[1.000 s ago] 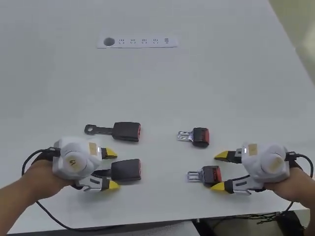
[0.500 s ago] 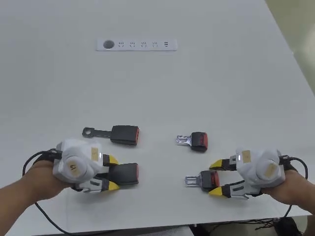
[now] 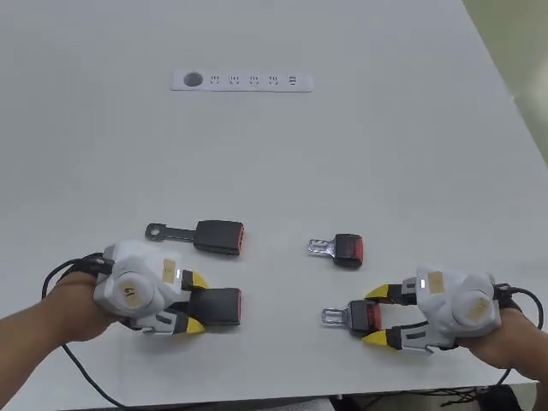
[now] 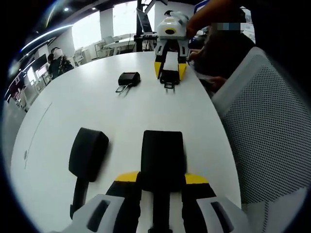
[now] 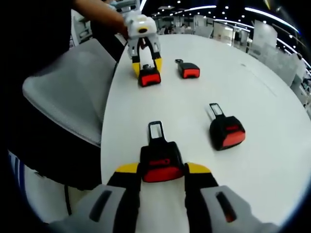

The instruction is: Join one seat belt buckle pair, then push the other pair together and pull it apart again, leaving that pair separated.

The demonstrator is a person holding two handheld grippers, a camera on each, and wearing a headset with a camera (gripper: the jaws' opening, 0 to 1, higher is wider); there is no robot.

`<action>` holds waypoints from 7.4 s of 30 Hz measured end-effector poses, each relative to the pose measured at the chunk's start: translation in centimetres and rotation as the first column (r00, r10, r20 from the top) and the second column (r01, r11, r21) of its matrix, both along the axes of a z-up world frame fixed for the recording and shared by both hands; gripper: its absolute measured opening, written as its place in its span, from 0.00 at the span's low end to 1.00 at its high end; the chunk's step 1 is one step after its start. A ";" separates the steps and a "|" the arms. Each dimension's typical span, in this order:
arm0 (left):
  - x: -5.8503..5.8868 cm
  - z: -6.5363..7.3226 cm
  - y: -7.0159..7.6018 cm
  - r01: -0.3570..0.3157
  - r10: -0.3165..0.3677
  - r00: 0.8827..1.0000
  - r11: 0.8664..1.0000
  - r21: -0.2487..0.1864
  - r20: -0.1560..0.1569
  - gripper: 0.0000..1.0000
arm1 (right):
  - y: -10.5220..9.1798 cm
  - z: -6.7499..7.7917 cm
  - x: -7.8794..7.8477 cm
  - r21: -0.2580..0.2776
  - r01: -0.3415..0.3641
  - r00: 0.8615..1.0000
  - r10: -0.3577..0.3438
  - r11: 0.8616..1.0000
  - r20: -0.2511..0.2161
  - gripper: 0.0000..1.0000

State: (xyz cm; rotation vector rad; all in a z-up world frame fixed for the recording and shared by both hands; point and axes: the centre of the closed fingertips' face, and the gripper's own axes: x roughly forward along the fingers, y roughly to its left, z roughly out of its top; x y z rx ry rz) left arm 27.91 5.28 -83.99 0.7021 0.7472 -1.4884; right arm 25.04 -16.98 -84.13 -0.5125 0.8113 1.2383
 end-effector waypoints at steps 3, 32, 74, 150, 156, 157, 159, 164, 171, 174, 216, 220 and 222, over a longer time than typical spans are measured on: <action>0.0 0.0 0.0 0.004 -0.004 1.000 1.000 0.000 -0.004 0.33 | 0.1 -0.1 0.0 -0.002 -0.003 1.000 0.003 1.000 -0.003 0.34; 0.0 -0.1 0.1 -0.006 0.006 1.000 1.000 -0.015 -0.030 0.32 | 6.6 0.0 1.3 0.043 -0.029 1.000 0.028 0.999 0.010 0.34; -0.2 -0.2 0.2 0.035 -0.035 0.999 0.999 0.026 -0.009 0.32 | 15.0 0.0 2.0 0.058 -0.052 0.998 0.055 0.997 -0.038 0.33; -0.6 0.1 0.3 -0.092 0.083 0.990 0.993 -0.072 -0.115 0.35 | 16.5 0.9 2.0 0.181 0.031 0.999 -0.027 0.983 -0.024 0.46; -0.4 1.8 0.6 -0.127 0.119 0.989 0.988 -0.089 -0.093 0.63 | 16.8 2.4 2.2 0.227 0.053 0.998 -0.057 0.972 0.010 0.75; -0.2 2.1 0.6 -0.151 0.141 0.985 0.984 -0.098 -0.101 0.73 | 16.4 2.5 2.3 0.222 0.058 0.998 -0.063 0.973 0.015 0.75; 0.2 2.8 0.9 -0.161 0.152 0.985 0.981 -0.111 -0.085 0.83 | 15.4 2.7 3.0 0.215 0.076 0.995 -0.086 0.974 0.041 0.79; 1.6 3.3 2.1 -0.156 0.154 0.988 0.982 -0.102 -0.034 0.80 | 11.5 4.1 5.0 0.207 0.109 0.989 -0.126 0.972 0.075 0.77; 5.4 4.4 2.7 -0.175 0.178 0.984 0.978 -0.117 0.018 0.80 | 5.5 4.6 8.3 0.137 0.140 0.983 -0.154 0.981 0.101 0.74; 7.0 4.8 2.4 -0.170 0.176 0.984 0.978 -0.120 0.039 0.80 | 3.5 4.3 9.8 0.097 0.143 0.982 -0.154 0.985 0.114 0.72; 11.5 -0.2 -1.5 -0.049 0.050 0.998 0.998 -0.046 0.026 0.35 | 1.6 0.2 10.7 0.015 -0.049 0.997 0.048 0.999 0.062 0.36; 11.6 -0.3 -1.5 -0.045 0.046 0.999 0.998 -0.052 0.026 0.35 | 1.6 0.3 10.8 0.062 -0.034 0.998 0.030 0.997 0.063 0.36; 11.6 -0.3 -1.4 -0.046 0.048 0.999 0.997 -0.058 0.025 0.35 | 1.6 0.4 10.9 0.091 -0.018 0.998 0.013 0.996 0.054 0.35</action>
